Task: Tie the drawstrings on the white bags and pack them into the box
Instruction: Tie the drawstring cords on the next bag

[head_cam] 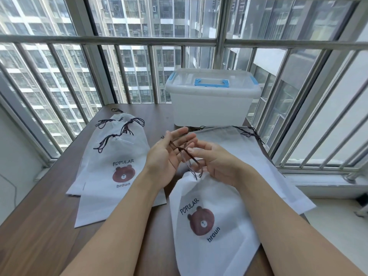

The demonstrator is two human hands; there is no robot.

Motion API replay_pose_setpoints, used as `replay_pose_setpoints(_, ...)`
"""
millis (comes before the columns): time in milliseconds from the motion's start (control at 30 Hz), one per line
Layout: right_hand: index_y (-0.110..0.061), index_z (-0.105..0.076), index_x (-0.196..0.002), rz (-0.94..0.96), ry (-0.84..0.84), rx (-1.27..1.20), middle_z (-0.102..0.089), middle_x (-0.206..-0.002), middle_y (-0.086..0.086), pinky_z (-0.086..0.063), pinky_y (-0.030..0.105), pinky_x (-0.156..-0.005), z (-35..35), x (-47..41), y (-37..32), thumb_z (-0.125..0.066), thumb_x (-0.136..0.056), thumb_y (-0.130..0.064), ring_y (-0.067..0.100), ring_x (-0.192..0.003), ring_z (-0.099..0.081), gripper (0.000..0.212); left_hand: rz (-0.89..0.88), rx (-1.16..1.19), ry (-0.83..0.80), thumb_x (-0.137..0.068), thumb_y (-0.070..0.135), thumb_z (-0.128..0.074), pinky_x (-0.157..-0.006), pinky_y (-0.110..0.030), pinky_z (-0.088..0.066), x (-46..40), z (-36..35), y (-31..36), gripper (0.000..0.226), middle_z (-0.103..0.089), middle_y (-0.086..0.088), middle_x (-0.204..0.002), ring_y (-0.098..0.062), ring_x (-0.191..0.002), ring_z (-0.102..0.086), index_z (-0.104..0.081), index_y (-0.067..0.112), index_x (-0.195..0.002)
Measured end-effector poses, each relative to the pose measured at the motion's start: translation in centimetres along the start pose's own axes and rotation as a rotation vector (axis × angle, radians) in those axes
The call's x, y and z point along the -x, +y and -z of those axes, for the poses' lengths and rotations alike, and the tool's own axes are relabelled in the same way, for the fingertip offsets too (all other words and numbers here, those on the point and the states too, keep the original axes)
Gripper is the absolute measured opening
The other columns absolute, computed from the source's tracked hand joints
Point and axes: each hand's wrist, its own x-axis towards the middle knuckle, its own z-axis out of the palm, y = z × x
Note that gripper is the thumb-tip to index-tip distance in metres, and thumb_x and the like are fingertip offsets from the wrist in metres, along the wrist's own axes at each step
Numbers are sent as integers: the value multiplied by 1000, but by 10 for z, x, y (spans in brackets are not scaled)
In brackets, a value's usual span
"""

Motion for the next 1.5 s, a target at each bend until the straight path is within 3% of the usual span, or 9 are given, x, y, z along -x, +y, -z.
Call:
replay_pose_setpoints(267, -6, -66, -109, 179, 316, -566, -75, -95, 9, -56, 37, -95, 15, -5, -5, -53, -100, -2, 21, -92, -72, 16, -55, 47, 83, -109, 40, -24, -91, -38, -53, -8, 11, 3, 56, -74, -14, -110, -25, -106, -69, -61, 12, -78)
replay_pose_setpoints(367, -5, -63, -98, 243, 409, -862, -70, -80, 12, -60, 40, -86, 31, -3, -9, -47, -101, 4, 21, -76, -72, 18, -66, 180, 122, -108, 43, -25, -94, -39, -50, -11, 20, 9, 52, -65, -6, -66, -23, -78, -72, -39, 18, -64)
replay_pose_setpoints(467, -1, -61, -95, 228, 509, -1066, -56, -65, 8, -55, 22, -49, 48, -2, -7, -39, -100, 6, 13, -43, -51, 23, -102, 286, 195, -107, 39, -27, -55, -25, -49, -11, 31, 18, 50, -26, 3, -50, -14, -42, -36, -28, 19, -62)
replay_pose_setpoints(600, -5, -64, -97, 130, 600, -393, -29, -55, -2, -17, 17, -32, 53, 0, -9, -34, -101, 2, 6, -36, -21, 31, -261, -88, 350, -108, 40, -27, -39, -20, -12, -10, 40, 26, 52, -16, 4, -51, -12, -42, -12, -21, 22, -60)
replay_pose_setpoints(833, -27, -70, -71, 137, 326, 895, -51, -51, -17, -32, 17, -51, 22, 10, 3, -69, -90, -44, 0, -46, -42, 26, -450, -768, 338, -106, 46, -31, -51, -33, -21, -9, 50, 11, 58, -28, -7, -52, -22, -51, -26, -35, 25, -52)
replay_pose_setpoints(1133, -11, -53, -74, 82, 210, 620, -35, -60, 1, -18, 27, -47, 19, 23, 0, -61, -98, -30, 12, -48, -27, 32, -489, -663, 411, -101, 27, -54, -75, -38, -57, -3, 42, 3, 12, -63, 0, -84, -14, -75, -64, -58, 19, -110)
replay_pose_setpoints(1300, -14, -54, -79, -15, 259, 537, -44, -74, 9, -29, 29, -55, 24, 16, 0, -63, -93, -38, 21, -63, -39, 29, -575, -910, 524, -84, 21, -75, -118, -36, -32, -7, 42, 3, 105, -28, -10, -159, -21, -144, -31, -2, 14, -158)
replay_pose_setpoints(1467, -11, -69, -107, 6, 301, 478, -69, -100, 5, -47, 40, -67, 27, 13, 1, -73, -80, -60, 26, -110, -62, 56, -607, -1028, 510, -86, 15, -73, -124, -30, -8, -15, 34, -5, 107, -8, -11, -166, -19, -153, -8, 6, 4, -156)
replay_pose_setpoints(1500, -18, -67, -115, 48, 293, 532, -66, -100, -1, -46, 32, -62, 26, 16, 0, -80, -77, -55, 12, -66, -62, 55, -605, -1040, 494, -87, 14, -72, -124, -27, -7, -15, 33, -7, 103, -9, -12, -166, -20, -153, -9, 3, 2, -156)
